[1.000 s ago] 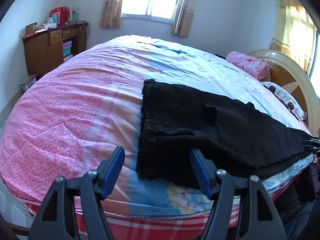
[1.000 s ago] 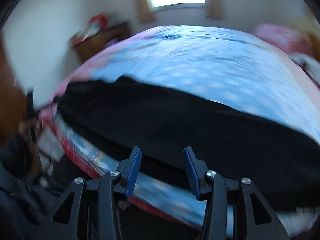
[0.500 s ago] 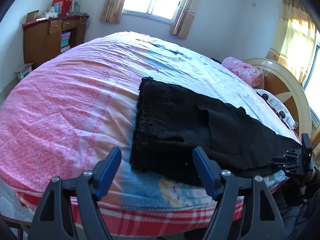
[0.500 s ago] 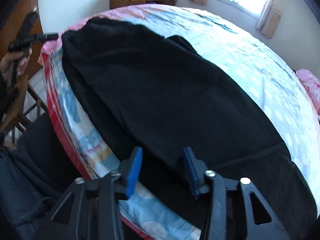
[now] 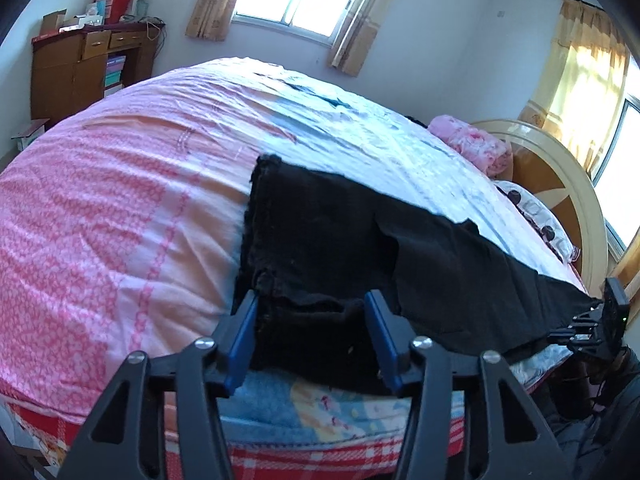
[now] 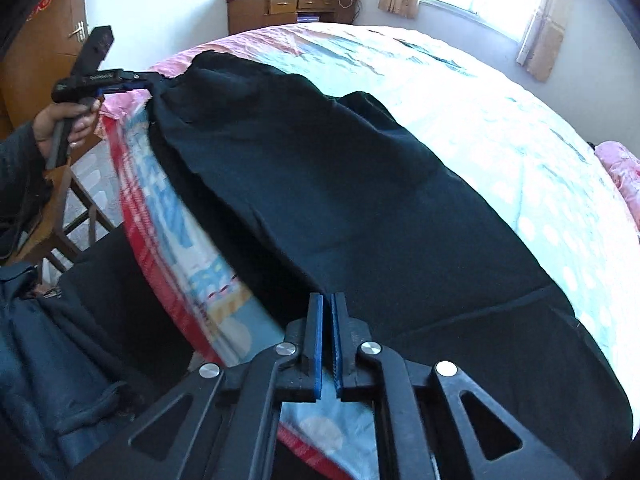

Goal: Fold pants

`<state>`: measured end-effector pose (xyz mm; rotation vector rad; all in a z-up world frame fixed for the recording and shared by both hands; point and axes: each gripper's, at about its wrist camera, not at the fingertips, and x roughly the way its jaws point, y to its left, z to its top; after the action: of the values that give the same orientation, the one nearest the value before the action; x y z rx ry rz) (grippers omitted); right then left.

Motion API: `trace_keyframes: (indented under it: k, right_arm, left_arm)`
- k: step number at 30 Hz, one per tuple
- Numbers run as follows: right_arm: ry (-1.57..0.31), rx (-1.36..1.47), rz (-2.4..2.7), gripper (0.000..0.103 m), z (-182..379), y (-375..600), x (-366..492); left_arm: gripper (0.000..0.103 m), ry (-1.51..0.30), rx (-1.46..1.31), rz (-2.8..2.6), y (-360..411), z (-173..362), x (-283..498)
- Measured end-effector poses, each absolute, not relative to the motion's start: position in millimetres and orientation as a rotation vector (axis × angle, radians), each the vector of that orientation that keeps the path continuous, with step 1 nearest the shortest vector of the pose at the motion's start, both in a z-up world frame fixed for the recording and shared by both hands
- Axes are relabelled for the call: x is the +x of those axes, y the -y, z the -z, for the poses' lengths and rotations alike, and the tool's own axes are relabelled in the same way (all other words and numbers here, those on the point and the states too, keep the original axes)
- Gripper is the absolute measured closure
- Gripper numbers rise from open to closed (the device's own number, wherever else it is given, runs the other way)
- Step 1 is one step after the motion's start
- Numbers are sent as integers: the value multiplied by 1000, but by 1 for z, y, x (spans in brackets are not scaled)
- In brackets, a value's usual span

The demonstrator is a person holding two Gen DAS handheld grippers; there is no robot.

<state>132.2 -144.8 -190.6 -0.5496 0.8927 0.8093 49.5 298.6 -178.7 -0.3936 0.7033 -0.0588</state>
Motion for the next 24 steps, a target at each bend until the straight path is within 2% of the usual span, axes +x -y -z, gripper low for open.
trace_keyframes:
  k: [6,11,16,18,19,20,24]
  right_arm:
    - [-973,-580,-818,102,227,142,132]
    - [-934,-518,-826,101,203,147,138]
    - [-846,-619,-805,98,195,143,132]
    - [-862,-625,-806,84,199,143,133]
    - [-870,-630,-797,60,202,143,135]
    - [-866,-637,-788,52,203,142,136]
    - [-829,-646,-775,52,200,138,139]
  left_arm:
    - [50,-735,-368,37,-298,186,39]
    - [52,-701,-368,10,-304,177,34]
    - [52,-718,-372,15,-300,182,43]
    - [52,-724,-371,21,-297,183,46]
    - [52,-726,-372,22,-296,184,47]
    - [52,-726,-373,22,-297,184,47]
    - [52,-719,-382,27,-298,183,48]
